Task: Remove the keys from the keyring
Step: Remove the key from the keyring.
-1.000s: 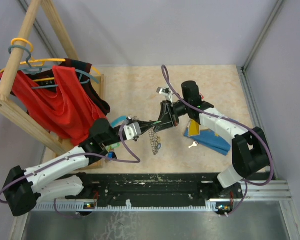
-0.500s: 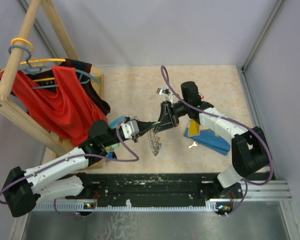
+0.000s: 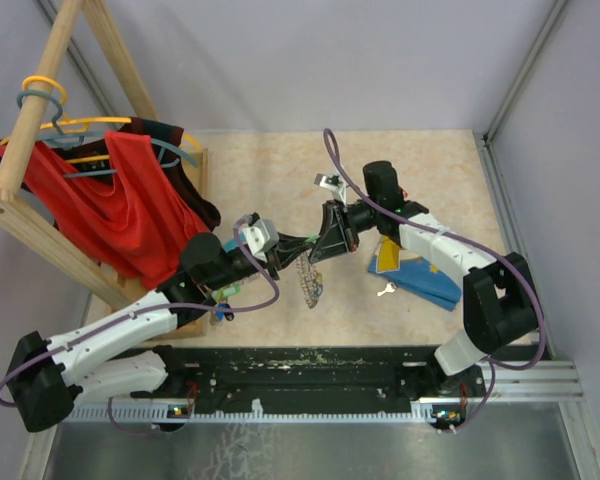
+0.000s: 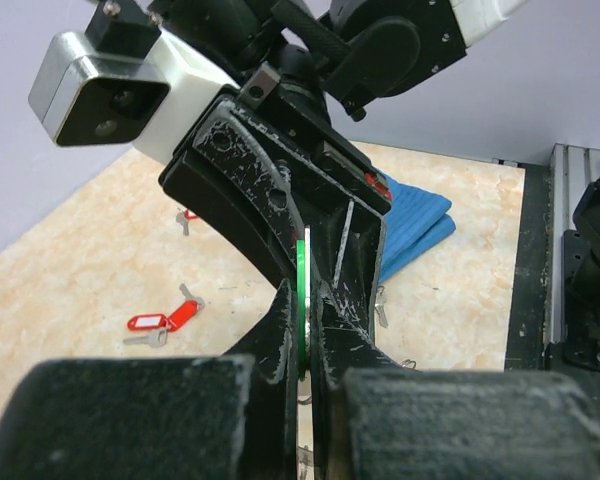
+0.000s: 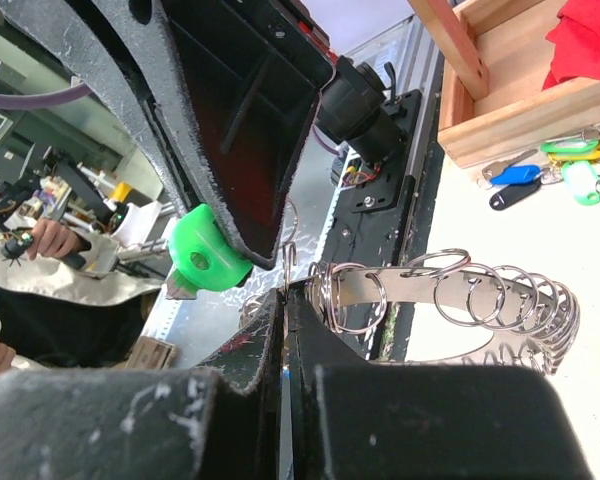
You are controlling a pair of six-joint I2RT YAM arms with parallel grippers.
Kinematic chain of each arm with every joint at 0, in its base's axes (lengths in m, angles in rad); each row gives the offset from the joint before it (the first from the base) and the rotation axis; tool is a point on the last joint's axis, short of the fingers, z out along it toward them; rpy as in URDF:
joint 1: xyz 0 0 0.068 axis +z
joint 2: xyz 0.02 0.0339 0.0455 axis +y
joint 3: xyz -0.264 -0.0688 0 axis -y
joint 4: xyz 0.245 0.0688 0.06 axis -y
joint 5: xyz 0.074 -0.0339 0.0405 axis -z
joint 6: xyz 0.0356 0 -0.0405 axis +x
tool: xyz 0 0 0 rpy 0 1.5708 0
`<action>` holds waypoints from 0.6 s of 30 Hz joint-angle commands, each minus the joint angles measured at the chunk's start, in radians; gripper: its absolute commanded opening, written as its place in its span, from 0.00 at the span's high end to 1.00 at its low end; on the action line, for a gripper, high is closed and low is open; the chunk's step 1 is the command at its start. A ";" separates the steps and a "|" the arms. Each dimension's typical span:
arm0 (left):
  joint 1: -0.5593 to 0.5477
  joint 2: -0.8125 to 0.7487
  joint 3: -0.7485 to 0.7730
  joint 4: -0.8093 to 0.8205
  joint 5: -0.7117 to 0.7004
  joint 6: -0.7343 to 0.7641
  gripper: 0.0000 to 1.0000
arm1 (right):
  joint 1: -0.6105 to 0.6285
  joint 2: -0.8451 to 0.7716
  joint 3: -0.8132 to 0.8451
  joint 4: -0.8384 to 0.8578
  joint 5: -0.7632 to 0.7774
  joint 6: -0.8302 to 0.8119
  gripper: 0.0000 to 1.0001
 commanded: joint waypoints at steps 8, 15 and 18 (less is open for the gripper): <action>0.006 0.016 0.018 -0.005 -0.116 -0.169 1.00 | -0.046 -0.026 -0.067 0.499 0.038 0.415 1.00; 0.005 0.051 0.039 0.006 -0.133 -0.264 1.00 | -0.064 -0.027 -0.104 0.640 0.066 0.527 1.00; 0.005 0.073 0.066 -0.013 -0.147 -0.309 1.00 | -0.064 -0.027 -0.108 0.640 0.076 0.529 1.00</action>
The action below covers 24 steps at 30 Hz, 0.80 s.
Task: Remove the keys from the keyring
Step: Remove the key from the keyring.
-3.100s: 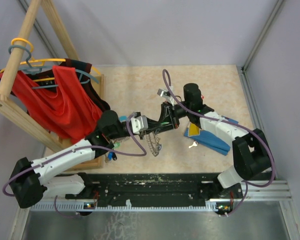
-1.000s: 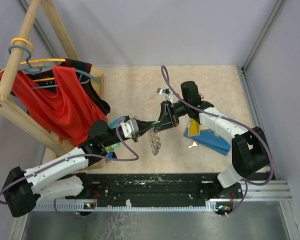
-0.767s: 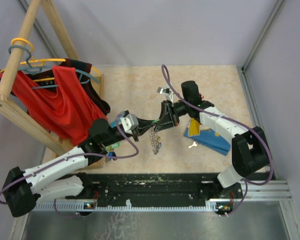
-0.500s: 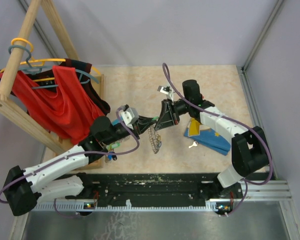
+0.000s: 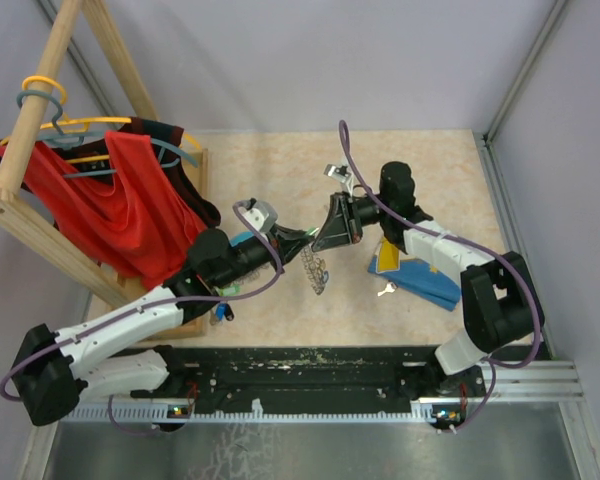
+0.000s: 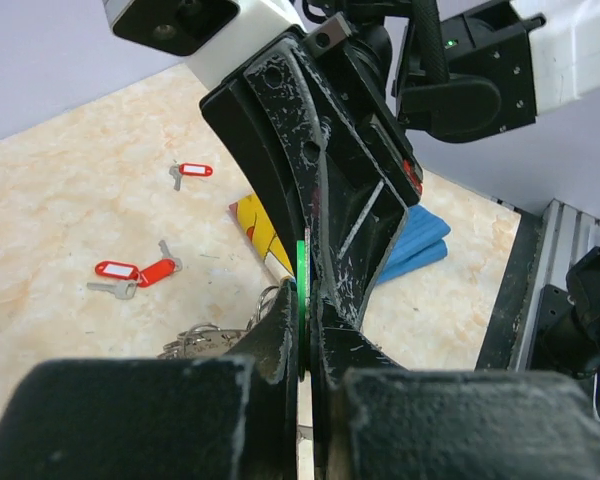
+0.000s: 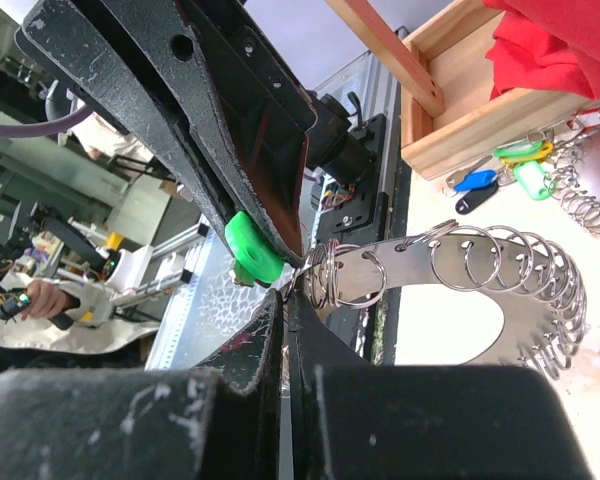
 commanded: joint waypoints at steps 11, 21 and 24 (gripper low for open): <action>0.005 -0.006 0.019 0.037 -0.011 -0.002 1.00 | -0.009 -0.032 0.006 0.115 0.007 0.040 0.81; 0.006 -0.028 0.046 0.019 0.079 0.125 1.00 | -0.025 -0.093 0.008 0.205 -0.040 -0.004 0.65; 0.008 -0.036 0.055 0.016 0.093 0.132 1.00 | -0.026 -0.146 -0.054 0.399 -0.044 -0.033 0.63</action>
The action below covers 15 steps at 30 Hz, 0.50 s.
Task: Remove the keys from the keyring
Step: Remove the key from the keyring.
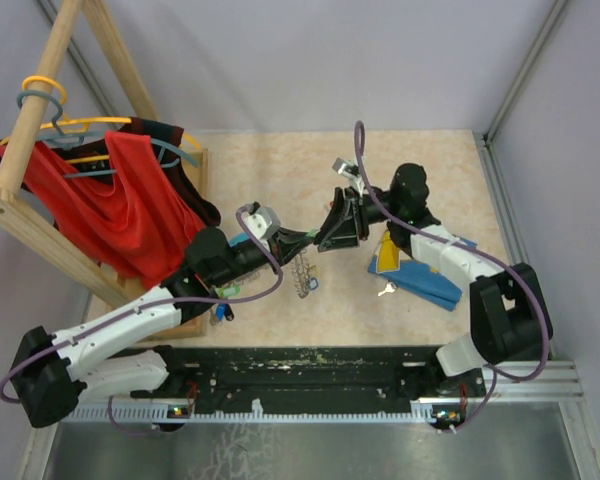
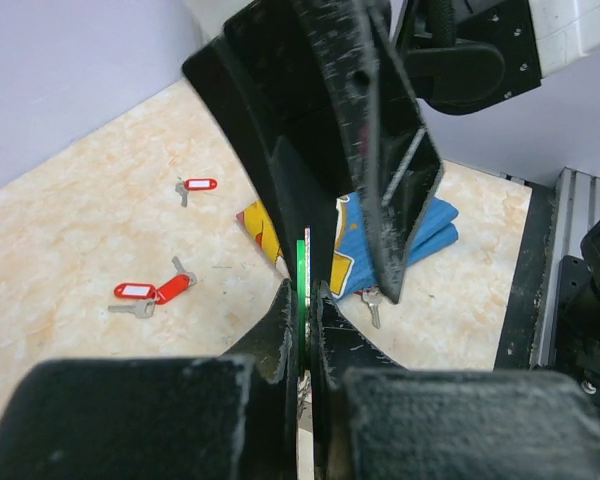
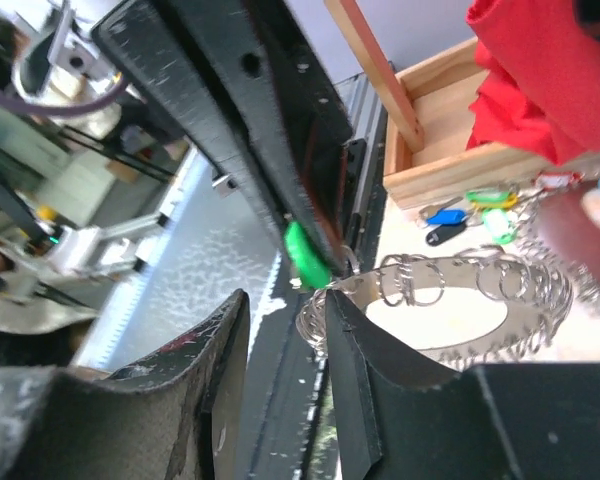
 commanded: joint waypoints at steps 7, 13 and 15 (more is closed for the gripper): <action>0.006 -0.059 -0.007 0.161 0.117 0.036 1.00 | -0.011 -0.109 -0.175 1.045 -0.047 0.170 0.53; 0.007 -0.081 -0.083 0.336 0.206 0.046 1.00 | -0.020 -0.071 -0.158 1.118 -0.049 0.240 0.56; 0.007 -0.081 -0.106 0.387 0.239 0.056 1.00 | -0.027 -0.061 -0.134 1.118 -0.063 0.274 0.56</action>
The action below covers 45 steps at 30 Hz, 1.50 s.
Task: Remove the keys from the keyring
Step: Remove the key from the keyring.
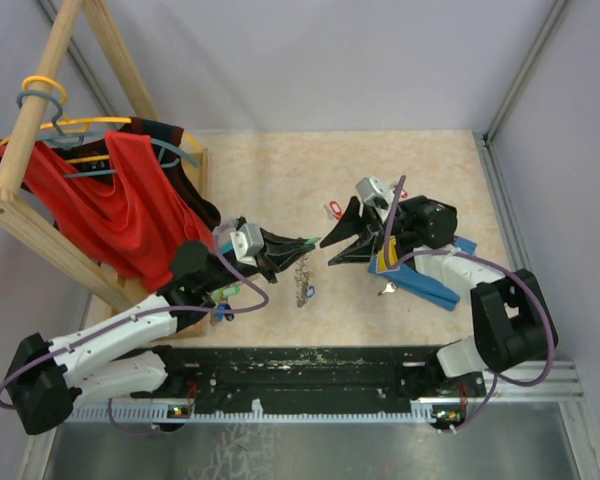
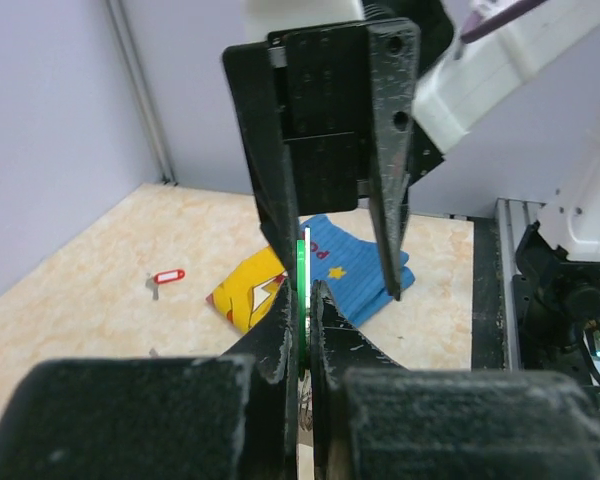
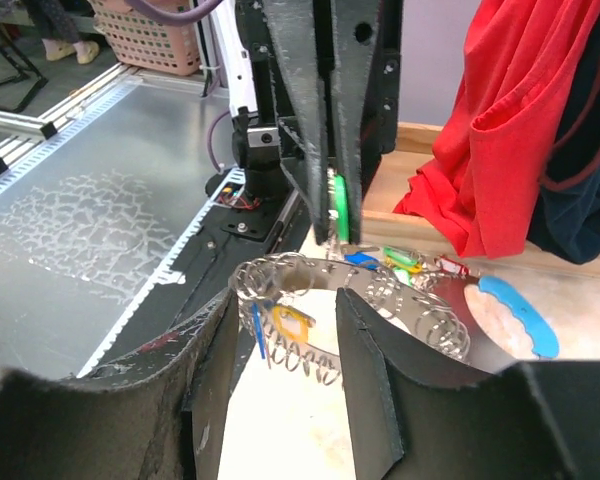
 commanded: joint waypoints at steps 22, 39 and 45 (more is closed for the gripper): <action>0.268 0.219 -0.105 0.792 0.496 -0.274 1.00 | -0.193 0.184 0.453 0.206 0.113 0.660 0.57; 0.292 0.257 -0.057 0.818 0.670 -0.301 1.00 | -0.160 -0.120 0.499 -1.963 0.222 -1.563 0.61; 0.294 0.309 -0.040 0.925 0.691 -0.349 1.00 | -0.055 -0.157 0.524 -2.378 0.204 -1.935 0.62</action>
